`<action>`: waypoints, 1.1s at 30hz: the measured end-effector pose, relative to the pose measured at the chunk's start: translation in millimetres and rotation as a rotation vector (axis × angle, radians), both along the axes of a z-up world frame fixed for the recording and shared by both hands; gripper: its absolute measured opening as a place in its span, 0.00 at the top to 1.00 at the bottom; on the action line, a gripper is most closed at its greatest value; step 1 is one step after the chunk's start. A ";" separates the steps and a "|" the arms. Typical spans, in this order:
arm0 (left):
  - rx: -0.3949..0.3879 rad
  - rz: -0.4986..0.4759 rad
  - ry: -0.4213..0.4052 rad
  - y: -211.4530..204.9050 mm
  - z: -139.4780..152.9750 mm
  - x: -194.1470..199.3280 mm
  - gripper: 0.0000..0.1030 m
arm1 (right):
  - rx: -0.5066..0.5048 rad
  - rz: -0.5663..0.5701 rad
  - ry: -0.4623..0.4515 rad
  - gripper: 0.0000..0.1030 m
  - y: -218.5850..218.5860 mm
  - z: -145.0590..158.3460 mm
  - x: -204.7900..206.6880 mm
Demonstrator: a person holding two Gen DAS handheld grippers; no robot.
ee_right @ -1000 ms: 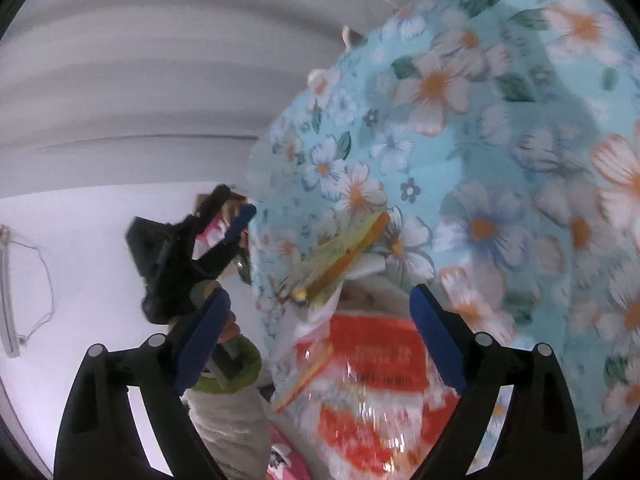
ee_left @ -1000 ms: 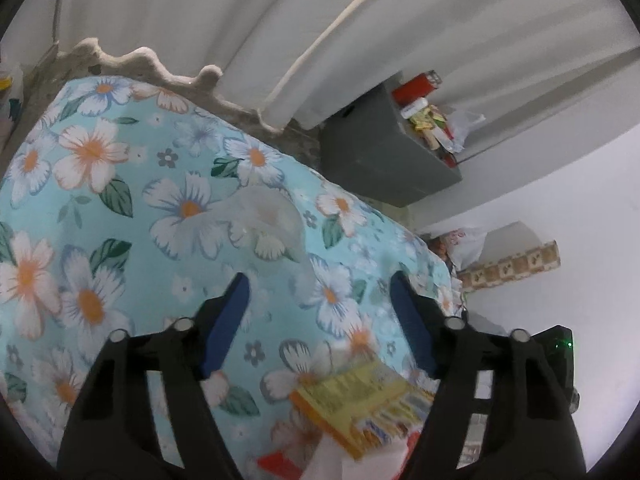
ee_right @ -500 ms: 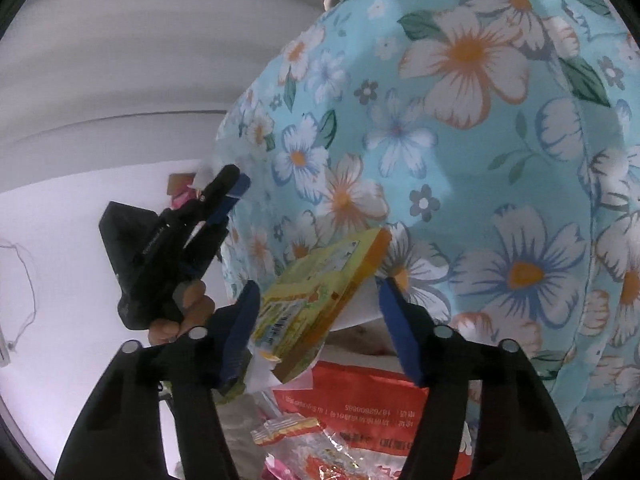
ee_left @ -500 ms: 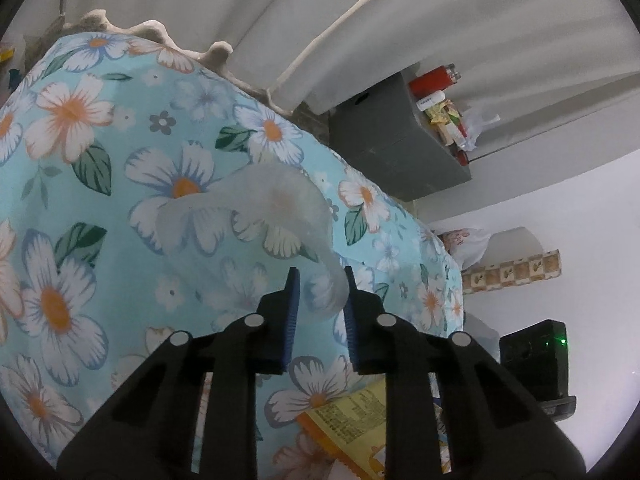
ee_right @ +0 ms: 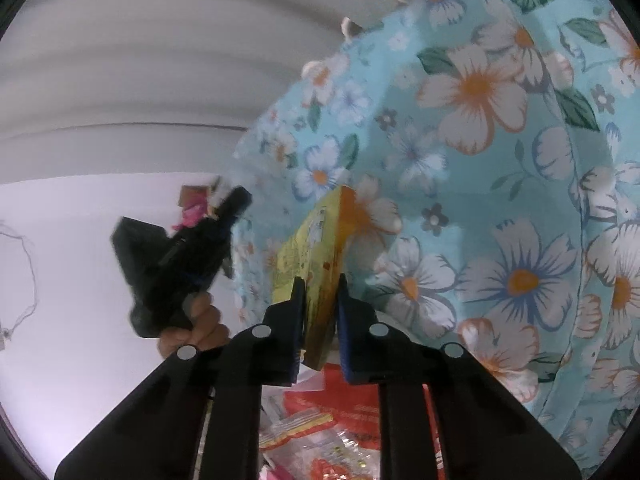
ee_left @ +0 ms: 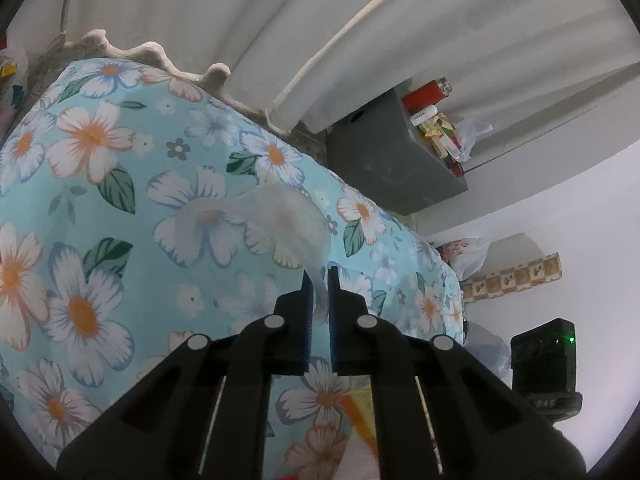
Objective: Collect trash
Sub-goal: 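Grasp the yellow snack packet with the right gripper while the left gripper grasps the clear plastic cup, then carry the packet and cup over the blue wastebasket and open both grippers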
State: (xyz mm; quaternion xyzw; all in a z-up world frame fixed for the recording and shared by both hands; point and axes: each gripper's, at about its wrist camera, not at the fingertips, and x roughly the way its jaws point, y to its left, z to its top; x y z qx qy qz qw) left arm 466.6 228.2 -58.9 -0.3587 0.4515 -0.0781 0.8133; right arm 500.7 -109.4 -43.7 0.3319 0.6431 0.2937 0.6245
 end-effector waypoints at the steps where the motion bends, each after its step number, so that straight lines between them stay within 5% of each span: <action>1: -0.003 0.003 -0.001 1.6 0.2 -1.1 0.96 | 0.015 -0.008 -0.007 0.86 -2.1 3.2 0.2; 11: -0.039 0.008 -0.040 13.7 22.1 -27.3 0.97 | 0.098 -0.064 -0.080 0.87 -25.8 38.4 -11.6; 20: -0.010 -0.064 -0.137 -8.0 86.7 -85.5 0.97 | 0.166 -0.140 -0.185 0.88 -77.2 83.4 -75.5; 28: -0.034 -0.262 -0.249 -83.1 154.5 -150.5 0.97 | 0.217 -0.406 -0.346 0.88 -201.1 116.9 -206.2; 33: -0.025 -0.489 -0.306 -175.7 176.3 -187.8 0.97 | 0.131 -0.674 -0.410 0.88 -294.8 107.7 -318.6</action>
